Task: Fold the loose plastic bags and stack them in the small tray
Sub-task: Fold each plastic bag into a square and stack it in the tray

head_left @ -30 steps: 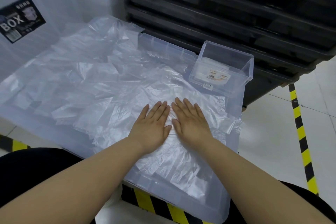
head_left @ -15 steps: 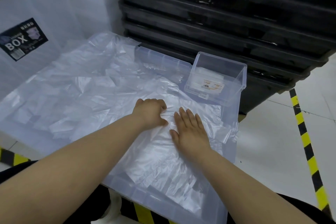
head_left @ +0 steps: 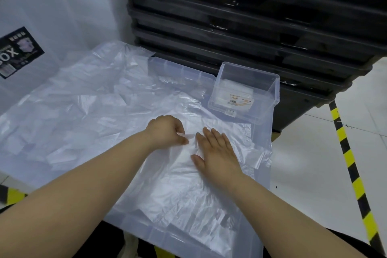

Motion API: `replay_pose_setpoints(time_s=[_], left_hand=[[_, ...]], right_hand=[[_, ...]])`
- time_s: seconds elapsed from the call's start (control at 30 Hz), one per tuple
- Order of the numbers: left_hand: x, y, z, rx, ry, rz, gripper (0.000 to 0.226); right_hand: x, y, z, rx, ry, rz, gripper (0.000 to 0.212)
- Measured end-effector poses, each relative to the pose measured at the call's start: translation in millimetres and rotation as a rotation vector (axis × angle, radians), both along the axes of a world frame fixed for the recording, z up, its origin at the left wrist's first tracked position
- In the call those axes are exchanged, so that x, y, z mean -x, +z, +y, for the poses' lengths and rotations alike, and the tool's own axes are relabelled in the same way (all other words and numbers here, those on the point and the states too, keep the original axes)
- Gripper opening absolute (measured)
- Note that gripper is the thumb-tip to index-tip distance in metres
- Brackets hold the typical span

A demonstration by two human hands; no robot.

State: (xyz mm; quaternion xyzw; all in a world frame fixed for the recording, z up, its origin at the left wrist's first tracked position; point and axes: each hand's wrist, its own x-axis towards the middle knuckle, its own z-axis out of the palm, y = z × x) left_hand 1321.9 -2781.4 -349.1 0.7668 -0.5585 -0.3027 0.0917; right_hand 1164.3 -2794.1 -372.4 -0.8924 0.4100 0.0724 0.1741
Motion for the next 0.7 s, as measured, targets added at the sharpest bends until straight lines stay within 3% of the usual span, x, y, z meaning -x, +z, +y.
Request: replay_pose_setpoints(time_s=[0.2, 0.37, 0.47, 0.57, 0.7], left_hand=[[-6.2, 21.3, 5.3, 0.191, 0.234, 0.398, 0.024], [-1.3, 33.5, 5.1, 0.443, 0.517, 0.803, 0.017], [10.2, 39.0, 4.4, 0.516, 0.606, 0.906, 0.016], [21.3, 37.9, 3.4, 0.525, 0.634, 0.954, 0.016], [30.0, 33.3, 2.7, 0.476, 0.660, 0.952, 0.015]], right_hand=[[0.8, 14.0, -8.7, -0.143, -0.214, -0.355, 0.065], [-2.8, 34.3, -16.7, -0.640, -0.571, -0.859, 0.051], [-4.0, 45.3, -17.2, -0.858, -0.590, -1.011, 0.012], [-4.0, 52.5, -17.0, -0.939, -0.601, -1.121, 0.012], [3.0, 60.9, -24.2, -0.866, -0.690, -1.121, 0.016]])
